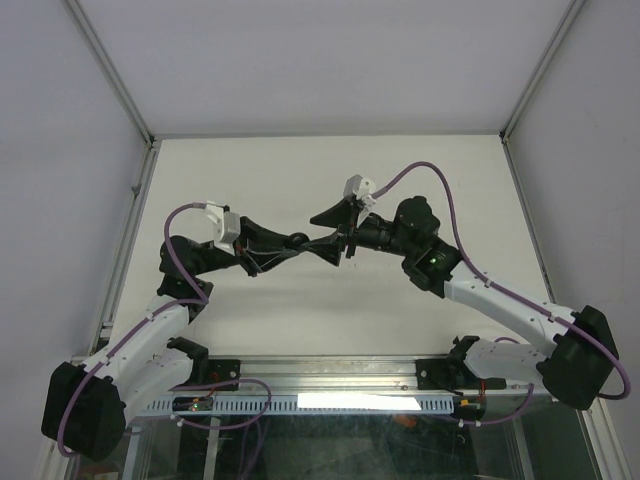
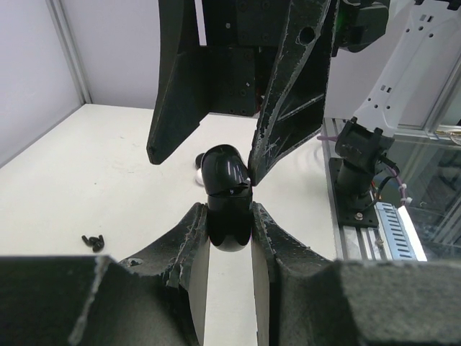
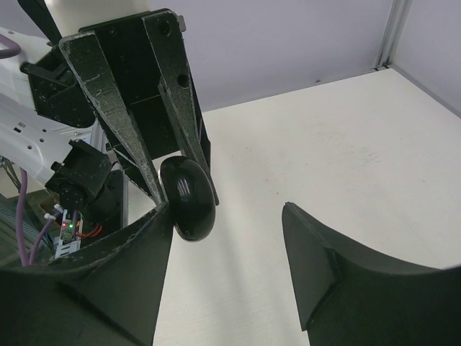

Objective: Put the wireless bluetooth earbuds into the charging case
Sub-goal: Open the charging case.

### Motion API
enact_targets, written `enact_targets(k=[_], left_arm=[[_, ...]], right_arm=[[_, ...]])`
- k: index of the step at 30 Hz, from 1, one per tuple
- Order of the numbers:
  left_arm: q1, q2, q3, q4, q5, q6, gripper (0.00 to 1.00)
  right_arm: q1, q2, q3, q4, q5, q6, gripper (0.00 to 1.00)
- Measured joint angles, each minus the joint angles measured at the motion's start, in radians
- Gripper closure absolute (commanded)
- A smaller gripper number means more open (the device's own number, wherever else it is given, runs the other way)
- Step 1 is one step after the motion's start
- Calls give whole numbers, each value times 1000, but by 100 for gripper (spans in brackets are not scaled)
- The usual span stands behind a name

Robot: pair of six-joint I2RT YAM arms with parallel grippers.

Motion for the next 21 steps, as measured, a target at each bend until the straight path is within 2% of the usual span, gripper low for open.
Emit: enact_targets(k=[14,21], left_arm=[[-1,-16,0,-54,35,40,98],[-1,-16,0,-111,-37,39,98]], right_arm=[[-8,-2,16,-32,63,-6,35],[-18,-2,22,-66,82,-15,33]])
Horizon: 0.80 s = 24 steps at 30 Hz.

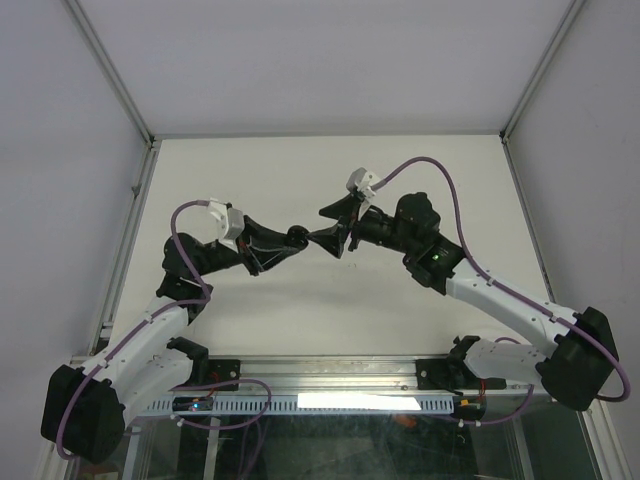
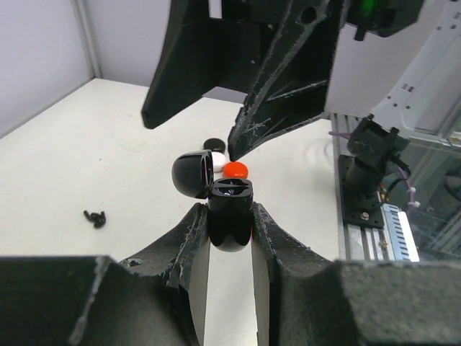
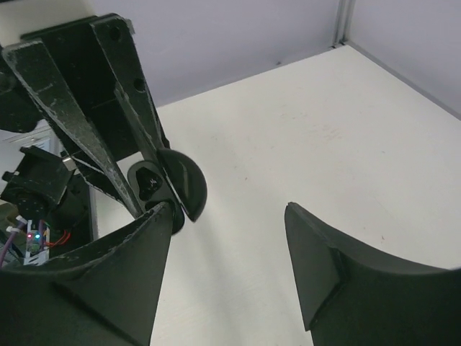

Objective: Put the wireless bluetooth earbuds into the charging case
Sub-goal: Open the charging case, then adjust the earbud at the center of the board.

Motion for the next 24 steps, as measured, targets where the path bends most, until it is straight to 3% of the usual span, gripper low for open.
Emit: enact_targets(k=[12,24], left_arm=[[0,-60,-84,-13,-233,42,98],[0,-86,-103,-29,-344,136,95]], right_arm=[[-104,27,5,-188,248,-28,33],[-229,366,43,-194,420,19,47]])
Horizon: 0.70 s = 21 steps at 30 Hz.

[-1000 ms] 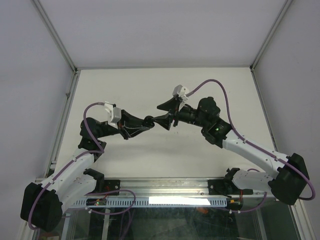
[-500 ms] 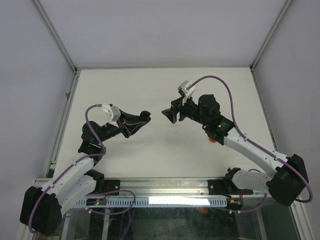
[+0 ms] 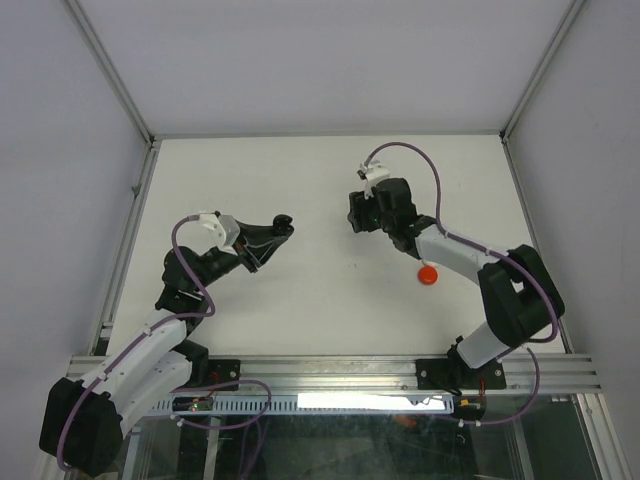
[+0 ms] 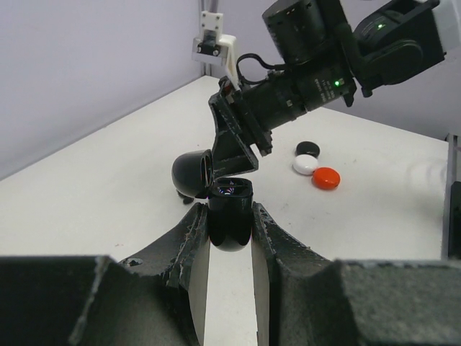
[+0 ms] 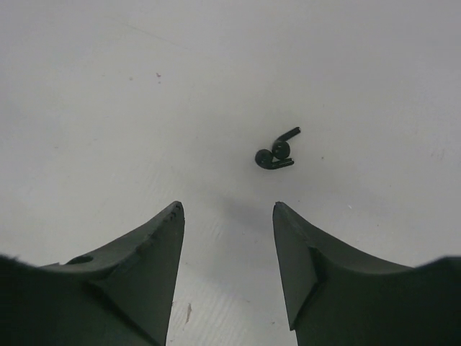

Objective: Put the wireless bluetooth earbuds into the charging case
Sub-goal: Adjust the earbud at the center of the board.

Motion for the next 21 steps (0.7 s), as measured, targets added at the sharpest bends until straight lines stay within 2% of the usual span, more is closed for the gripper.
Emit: enact_targets(k=[9,21], left_arm=[[0,0,-9,14,-20,15,95],[0,-3,-9,17,-19,22,95]], right_arm=[[-24,226,102,79,105,71,63],[-32,406,225,73,193,108,65]])
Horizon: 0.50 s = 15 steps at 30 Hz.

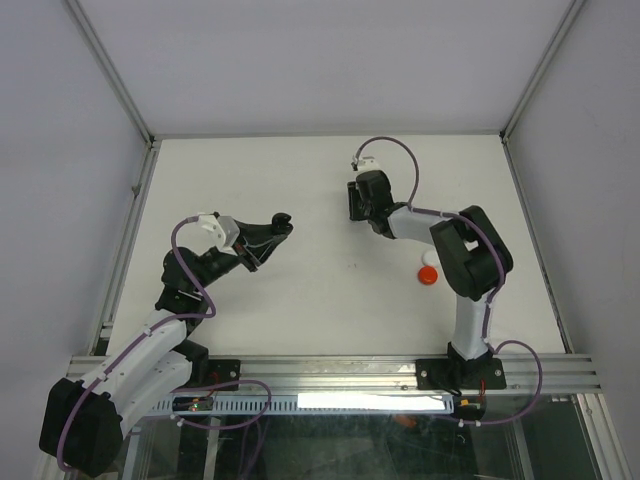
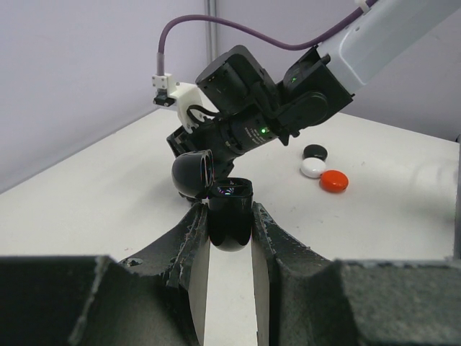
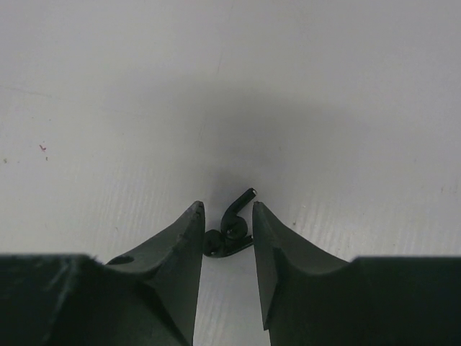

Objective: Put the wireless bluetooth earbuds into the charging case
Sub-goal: Adjust the earbud at the center of the board.

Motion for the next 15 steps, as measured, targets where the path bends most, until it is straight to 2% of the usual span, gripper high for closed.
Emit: enact_targets(k=[15], left_arm=[[0,1,0,0,32,-1,94]], right_arm=[[-1,50,16,-48,15,17,76]])
